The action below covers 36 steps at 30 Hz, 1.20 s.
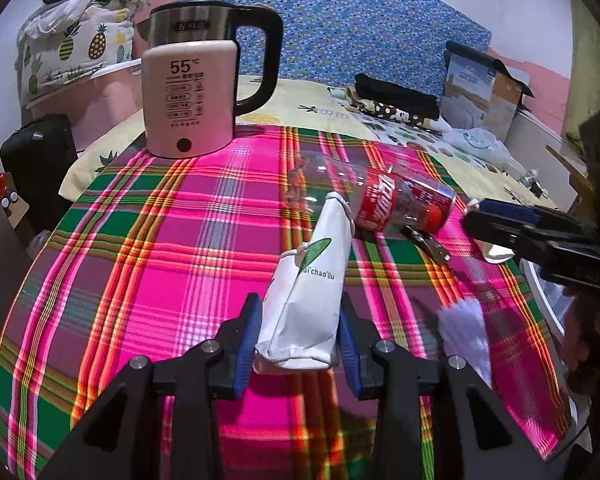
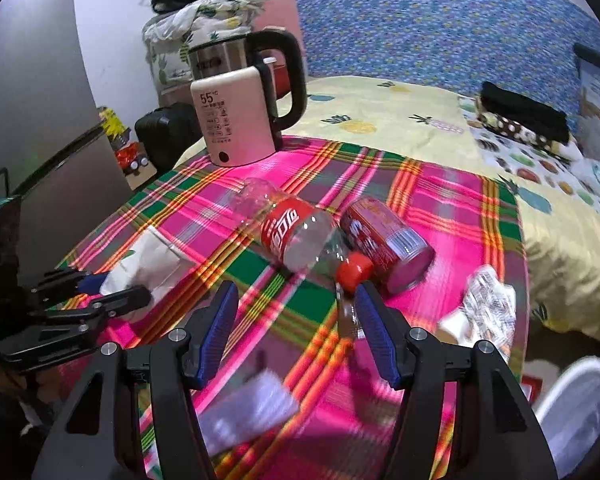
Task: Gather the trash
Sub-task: 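Grasp the red Coca-Cola bottle with the right tool while the left tool holds the paper bag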
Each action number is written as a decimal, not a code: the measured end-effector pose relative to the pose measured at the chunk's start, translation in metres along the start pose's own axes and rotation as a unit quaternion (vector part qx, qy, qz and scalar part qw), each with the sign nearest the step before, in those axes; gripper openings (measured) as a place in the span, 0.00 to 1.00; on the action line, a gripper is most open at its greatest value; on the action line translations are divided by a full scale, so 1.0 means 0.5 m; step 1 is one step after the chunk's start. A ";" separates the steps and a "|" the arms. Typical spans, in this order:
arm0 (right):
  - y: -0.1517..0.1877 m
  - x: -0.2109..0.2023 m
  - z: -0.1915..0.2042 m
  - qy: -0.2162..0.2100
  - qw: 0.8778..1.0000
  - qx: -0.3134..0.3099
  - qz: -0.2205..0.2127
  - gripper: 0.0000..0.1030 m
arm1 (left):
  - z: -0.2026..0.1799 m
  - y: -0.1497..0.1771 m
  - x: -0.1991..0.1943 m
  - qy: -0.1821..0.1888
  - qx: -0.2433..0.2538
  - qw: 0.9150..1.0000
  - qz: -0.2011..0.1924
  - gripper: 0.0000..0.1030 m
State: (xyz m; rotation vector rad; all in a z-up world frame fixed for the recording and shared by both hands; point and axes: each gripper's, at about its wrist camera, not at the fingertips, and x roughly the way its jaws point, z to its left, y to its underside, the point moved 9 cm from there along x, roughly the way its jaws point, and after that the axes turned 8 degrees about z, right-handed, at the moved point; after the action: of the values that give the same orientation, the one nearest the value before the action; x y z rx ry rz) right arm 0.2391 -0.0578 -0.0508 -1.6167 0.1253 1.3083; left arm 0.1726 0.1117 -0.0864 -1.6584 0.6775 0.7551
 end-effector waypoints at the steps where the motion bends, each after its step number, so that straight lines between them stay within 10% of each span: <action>1: -0.005 0.008 0.000 0.000 1.000 -0.006 0.002 0.61 | 0.004 -0.002 0.003 0.000 -0.001 1.000 0.001 0.37; 25: 0.001 0.074 0.021 -0.008 0.997 -0.042 0.058 0.61 | 0.041 0.001 0.014 0.006 -0.019 1.000 0.014 0.38; 36: 0.010 0.115 -0.003 0.027 0.997 0.007 0.069 0.32 | 0.037 0.007 0.022 0.007 -0.023 1.000 0.020 0.38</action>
State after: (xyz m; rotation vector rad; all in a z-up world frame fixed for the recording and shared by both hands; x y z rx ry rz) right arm 0.2606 -0.0337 -0.0987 -1.6571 0.2835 1.3655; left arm 0.1743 0.1287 -0.1001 -1.6974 0.7098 0.7934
